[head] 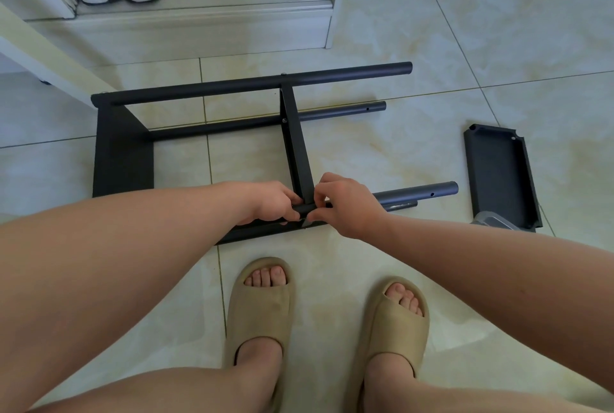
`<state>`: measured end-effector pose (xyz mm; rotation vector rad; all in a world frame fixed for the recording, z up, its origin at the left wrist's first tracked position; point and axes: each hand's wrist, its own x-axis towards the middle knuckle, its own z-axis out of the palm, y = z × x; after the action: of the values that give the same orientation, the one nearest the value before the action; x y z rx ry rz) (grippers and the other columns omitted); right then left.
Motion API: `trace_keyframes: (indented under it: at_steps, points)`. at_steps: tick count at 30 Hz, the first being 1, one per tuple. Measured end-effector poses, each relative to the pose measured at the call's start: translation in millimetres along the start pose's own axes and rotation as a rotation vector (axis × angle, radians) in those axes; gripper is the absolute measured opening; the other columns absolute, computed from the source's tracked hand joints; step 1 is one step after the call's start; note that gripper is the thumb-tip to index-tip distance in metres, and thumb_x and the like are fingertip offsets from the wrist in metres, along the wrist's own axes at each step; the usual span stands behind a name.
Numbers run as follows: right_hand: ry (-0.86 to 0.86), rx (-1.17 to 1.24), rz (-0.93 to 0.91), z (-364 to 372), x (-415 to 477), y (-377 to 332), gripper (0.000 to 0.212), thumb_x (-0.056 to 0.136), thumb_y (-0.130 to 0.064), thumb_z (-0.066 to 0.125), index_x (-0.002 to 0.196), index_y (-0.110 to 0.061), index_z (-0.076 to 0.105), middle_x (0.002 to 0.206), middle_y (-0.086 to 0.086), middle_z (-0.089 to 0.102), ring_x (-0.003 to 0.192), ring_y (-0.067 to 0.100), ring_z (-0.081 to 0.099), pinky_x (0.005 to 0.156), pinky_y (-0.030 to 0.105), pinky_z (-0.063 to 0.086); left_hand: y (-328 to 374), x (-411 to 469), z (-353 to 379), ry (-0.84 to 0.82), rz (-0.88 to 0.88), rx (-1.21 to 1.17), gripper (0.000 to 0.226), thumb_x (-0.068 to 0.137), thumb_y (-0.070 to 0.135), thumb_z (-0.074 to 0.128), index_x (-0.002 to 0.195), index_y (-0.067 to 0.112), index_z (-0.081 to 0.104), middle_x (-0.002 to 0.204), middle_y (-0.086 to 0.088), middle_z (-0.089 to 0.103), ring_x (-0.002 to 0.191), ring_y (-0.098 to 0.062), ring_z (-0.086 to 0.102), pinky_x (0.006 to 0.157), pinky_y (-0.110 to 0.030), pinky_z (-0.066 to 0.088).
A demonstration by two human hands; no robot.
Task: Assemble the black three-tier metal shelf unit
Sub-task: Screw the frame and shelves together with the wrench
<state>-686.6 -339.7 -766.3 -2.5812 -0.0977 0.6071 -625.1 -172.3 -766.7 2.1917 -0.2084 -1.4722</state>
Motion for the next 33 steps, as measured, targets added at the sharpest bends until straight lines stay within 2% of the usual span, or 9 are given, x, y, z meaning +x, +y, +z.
trace_keyframes:
  at_steps: [5, 10, 13, 16, 18, 21, 24, 27, 33]
  points:
    - [0.005, -0.019, 0.004, -1, -1, -2, 0.024, 0.091, -0.032, 0.073, 0.084, -0.015, 0.058, 0.101, -0.002, 0.054, 0.082, 0.022, 0.056, 0.075, 0.034, 0.046, 1, -2, 0, 0.010, -0.003, 0.008, 0.051, 0.097, 0.018, 0.061, 0.147, 0.019, 0.048, 0.139, -0.005, 0.057, 0.126, -0.024, 0.050, 0.112, -0.036, 0.034]
    - [0.042, 0.003, 0.045, 1, -3, -3, 0.032, 0.087, -0.034, 0.077, 0.083, -0.016, 0.051, 0.095, -0.001, 0.051, 0.080, 0.023, 0.053, 0.073, 0.035, 0.045, 8, -7, 6, 0.040, 0.011, 0.035, 0.045, 0.099, 0.016, 0.059, 0.143, 0.014, 0.053, 0.120, -0.006, 0.063, 0.101, -0.020, 0.057, 0.085, -0.027, 0.040]
    - [-0.046, 0.015, 0.014, -4, -10, -3, 0.034, 0.088, -0.037, 0.077, 0.092, -0.015, 0.051, 0.101, -0.001, 0.045, 0.080, 0.021, 0.050, 0.075, 0.033, 0.044, 14, -11, 11, 0.137, -0.031, 0.150, 0.039, 0.100, 0.020, 0.055, 0.137, 0.008, 0.057, 0.125, -0.012, 0.062, 0.110, -0.027, 0.058, 0.085, -0.029, 0.043]
    - [-0.052, 0.041, 0.027, -18, -29, 5, 0.043, 0.091, -0.045, 0.070, 0.118, -0.015, 0.054, 0.116, -0.002, 0.048, 0.093, 0.018, 0.054, 0.087, 0.033, 0.047, 25, -18, 17, 0.298, -0.083, 0.157, 0.041, 0.098, 0.022, 0.054, 0.136, 0.006, 0.054, 0.126, -0.010, 0.059, 0.102, -0.024, 0.052, 0.089, -0.033, 0.044]
    - [-0.004, 0.009, 0.055, -31, -48, 18, 0.050, 0.097, -0.047, 0.061, 0.136, -0.018, 0.049, 0.133, -0.002, 0.047, 0.108, 0.020, 0.056, 0.096, 0.036, 0.048, 35, -31, 23, 0.433, -0.073, 0.242, 0.048, 0.097, 0.025, 0.055, 0.142, 0.014, 0.044, 0.138, -0.008, 0.051, 0.115, -0.028, 0.049, 0.097, -0.038, 0.043]
    - [0.028, -0.127, 0.064, -53, -84, 46, 0.055, 0.101, -0.047, 0.053, 0.149, -0.022, 0.041, 0.151, -0.003, 0.040, 0.132, 0.022, 0.045, 0.109, 0.040, 0.041, 57, -45, 35, 0.585, 0.114, 0.479, 0.051, 0.096, 0.025, 0.053, 0.145, 0.019, 0.039, 0.146, -0.007, 0.042, 0.130, -0.030, 0.042, 0.105, -0.044, 0.037]
    - [-0.004, -0.285, 0.136, -69, -123, 83, 0.060, 0.103, -0.047, 0.048, 0.156, -0.026, 0.031, 0.160, -0.002, 0.032, 0.143, 0.024, 0.035, 0.116, 0.039, 0.033, 86, -51, 52, 0.507, 0.270, 0.553, 0.049, 0.099, 0.029, 0.050, 0.145, 0.021, 0.038, 0.148, -0.006, 0.040, 0.132, -0.029, 0.042, 0.107, -0.043, 0.038]
    - [-0.073, -0.334, 0.264, -77, -160, 121, 0.059, 0.104, -0.048, 0.044, 0.157, -0.028, 0.027, 0.162, -0.003, 0.030, 0.145, 0.024, 0.032, 0.115, 0.040, 0.033, 116, -46, 78, 0.363, 0.343, 0.579, 0.044, 0.100, 0.034, 0.050, 0.141, 0.022, 0.041, 0.143, -0.004, 0.044, 0.125, -0.027, 0.048, 0.104, -0.044, 0.043]
    - [-0.112, -0.237, 0.487, -69, -203, 200, 0.046, 0.105, -0.047, 0.043, 0.146, -0.025, 0.047, 0.145, 0.002, 0.051, 0.128, 0.025, 0.051, 0.101, 0.039, 0.046, 163, -9, 137, 0.115, 0.343, 0.501, 0.047, 0.101, 0.036, 0.052, 0.144, 0.022, 0.041, 0.141, -0.001, 0.052, 0.124, -0.022, 0.053, 0.103, -0.036, 0.044]
